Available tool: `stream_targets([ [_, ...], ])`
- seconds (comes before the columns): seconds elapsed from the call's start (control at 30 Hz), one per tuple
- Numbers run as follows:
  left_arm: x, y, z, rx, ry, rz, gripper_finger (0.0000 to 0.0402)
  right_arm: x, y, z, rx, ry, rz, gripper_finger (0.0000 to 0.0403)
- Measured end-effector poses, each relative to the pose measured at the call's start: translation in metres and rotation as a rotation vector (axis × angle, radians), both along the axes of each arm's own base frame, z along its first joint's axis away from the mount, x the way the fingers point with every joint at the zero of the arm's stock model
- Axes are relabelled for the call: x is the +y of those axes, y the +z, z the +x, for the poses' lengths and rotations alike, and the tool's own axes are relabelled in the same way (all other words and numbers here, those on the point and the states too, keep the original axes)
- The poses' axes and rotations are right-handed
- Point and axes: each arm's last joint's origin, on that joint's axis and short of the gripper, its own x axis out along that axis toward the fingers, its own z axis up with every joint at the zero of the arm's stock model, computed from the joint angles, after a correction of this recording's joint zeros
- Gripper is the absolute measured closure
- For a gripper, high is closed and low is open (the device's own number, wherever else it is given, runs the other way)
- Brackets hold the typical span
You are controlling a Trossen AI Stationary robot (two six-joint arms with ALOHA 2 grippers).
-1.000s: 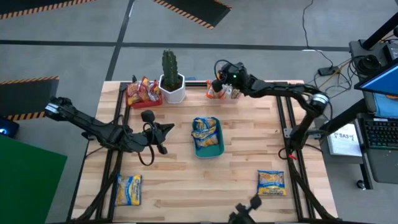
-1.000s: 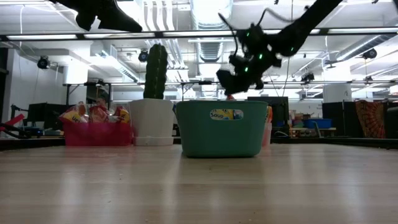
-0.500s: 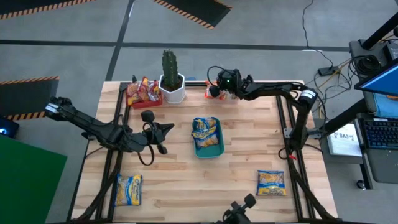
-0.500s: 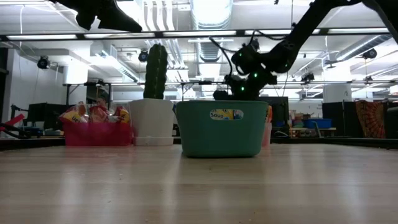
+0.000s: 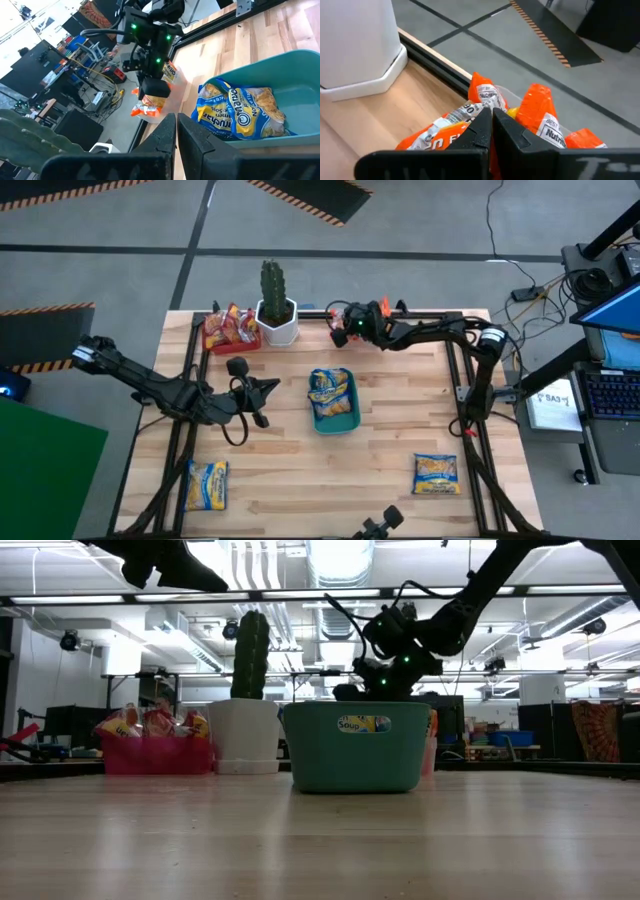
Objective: Sort Maruchan noodles
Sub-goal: Put the orange noodle pack into the transparent bin, then put the blue noodle pack into the green bin
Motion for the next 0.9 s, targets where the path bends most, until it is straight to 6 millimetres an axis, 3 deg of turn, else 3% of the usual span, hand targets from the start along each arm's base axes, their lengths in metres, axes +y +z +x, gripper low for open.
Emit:
stream_targets([
  [0.17,0.0,0.001,0.0,-0.002,0.0,-0.003,0.0402,0.007,0.019,-0.004,-0.012,0.015,-0.014,0.0394],
  [0.3,-0.001,0.005,0.0,-0.023,0.002,-0.021,0.0402,0.026,0.069,-0.013,-0.09,0.049,-0.048,0.0394],
  [0.43,-0.003,0.011,0.002,-0.045,-0.031,-0.069,0.0402,0.061,0.104,-0.03,-0.112,0.145,0.054,0.0394],
  [0.57,-0.006,0.015,0.004,-0.041,-0.149,-0.173,0.0402,0.107,0.13,-0.049,-0.172,0.328,0.276,0.0394],
  [0.77,-0.011,0.016,-0.001,0.076,-0.263,-0.433,0.0402,0.182,0.133,-0.069,-0.062,0.47,0.601,0.0394],
  [0.9,-0.011,0.001,-0.015,0.35,-0.178,-0.742,0.0402,0.232,0.121,-0.083,0.112,0.471,0.773,0.0394],
])
